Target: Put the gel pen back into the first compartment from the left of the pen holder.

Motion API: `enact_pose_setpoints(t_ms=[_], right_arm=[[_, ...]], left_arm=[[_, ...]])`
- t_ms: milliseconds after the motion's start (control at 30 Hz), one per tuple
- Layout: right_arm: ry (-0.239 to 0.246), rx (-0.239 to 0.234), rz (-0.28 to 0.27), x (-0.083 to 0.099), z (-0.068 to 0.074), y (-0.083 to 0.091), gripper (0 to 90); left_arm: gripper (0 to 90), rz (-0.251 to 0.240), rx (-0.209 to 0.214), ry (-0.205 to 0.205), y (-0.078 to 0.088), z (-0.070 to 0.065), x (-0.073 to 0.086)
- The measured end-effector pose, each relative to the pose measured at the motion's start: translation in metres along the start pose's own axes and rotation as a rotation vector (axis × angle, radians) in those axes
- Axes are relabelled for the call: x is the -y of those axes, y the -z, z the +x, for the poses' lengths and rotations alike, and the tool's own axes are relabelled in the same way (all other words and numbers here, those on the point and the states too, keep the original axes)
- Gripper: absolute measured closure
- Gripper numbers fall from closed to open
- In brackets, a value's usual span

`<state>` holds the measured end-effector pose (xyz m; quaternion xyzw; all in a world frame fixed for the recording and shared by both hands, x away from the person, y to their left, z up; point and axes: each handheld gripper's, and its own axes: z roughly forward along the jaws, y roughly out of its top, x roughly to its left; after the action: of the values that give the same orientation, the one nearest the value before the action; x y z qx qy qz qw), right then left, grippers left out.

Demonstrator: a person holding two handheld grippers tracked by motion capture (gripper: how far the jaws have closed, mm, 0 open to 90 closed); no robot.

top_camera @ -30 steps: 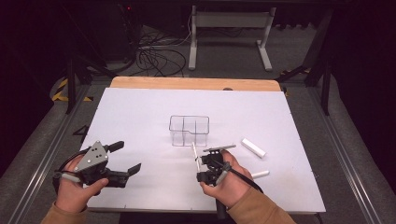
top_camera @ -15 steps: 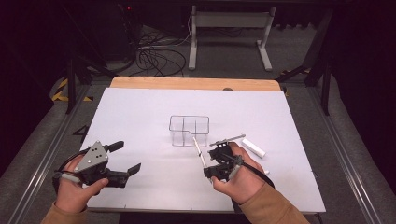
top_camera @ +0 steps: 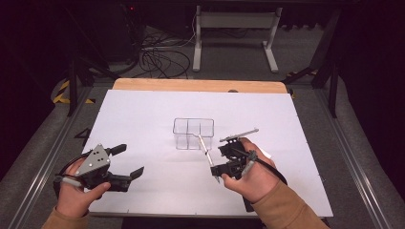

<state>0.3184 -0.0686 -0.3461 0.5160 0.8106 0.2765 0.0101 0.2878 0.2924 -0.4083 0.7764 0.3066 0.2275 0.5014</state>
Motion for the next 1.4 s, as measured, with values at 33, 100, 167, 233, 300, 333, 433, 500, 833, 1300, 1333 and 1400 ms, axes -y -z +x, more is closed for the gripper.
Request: enact_pose_setpoints(t_ms=[33,100,167,233,300,333,433,500,833,1300,1333,1400], right_arm=[[-0.002,-0.005,0.002,-0.001,0.0,0.001,80.7],[-0.015,-0.025,0.011,-0.004,-0.001,0.004,80.7],[-0.021,-0.04,0.014,-0.007,-0.002,0.006,80.6],[-0.032,-0.058,0.028,-0.011,-0.003,0.008,80.6],[-0.044,-0.076,0.05,-0.016,-0.004,0.009,80.6],[-0.043,-0.084,0.057,-0.018,-0.004,0.01,80.6],[-0.052,-0.1,0.085,-0.026,-0.004,0.011,80.6],[-0.051,-0.105,0.097,-0.03,-0.003,0.01,80.6],[-0.051,-0.109,0.159,-0.053,0.0,0.004,80.6],[-0.059,-0.098,0.217,-0.08,0.002,-0.005,80.6],[-0.06,-0.099,0.22,-0.081,0.002,-0.006,80.5],[-0.061,-0.099,0.233,-0.086,0.003,-0.008,80.6]], left_arm=[[7.6,0.0,0.0,0.0,0.0,0.0,0.0],[7.6,0.001,0.001,0.0,0.0,0.0,0.0],[7.6,0.001,0.002,0.0,0.0,0.0,0.0],[7.6,0.002,0.002,-0.002,0.0,0.0,0.0],[7.6,0.002,0.003,-0.003,-0.001,0.0,0.0],[7.6,0.002,0.003,-0.003,-0.001,0.0,0.0],[7.6,0.001,0.005,-0.002,0.0,0.0,0.0],[7.6,0.001,0.006,-0.001,0.0,0.0,0.0],[7.6,0.002,0.003,0.004,0.0,0.0,0.0],[7.6,0.003,0.001,0.005,0.0,0.001,0.0],[7.6,0.002,-0.001,0.003,0.0,0.001,0.0],[7.6,0.003,0.0,0.002,0.0,0.001,-0.001]])
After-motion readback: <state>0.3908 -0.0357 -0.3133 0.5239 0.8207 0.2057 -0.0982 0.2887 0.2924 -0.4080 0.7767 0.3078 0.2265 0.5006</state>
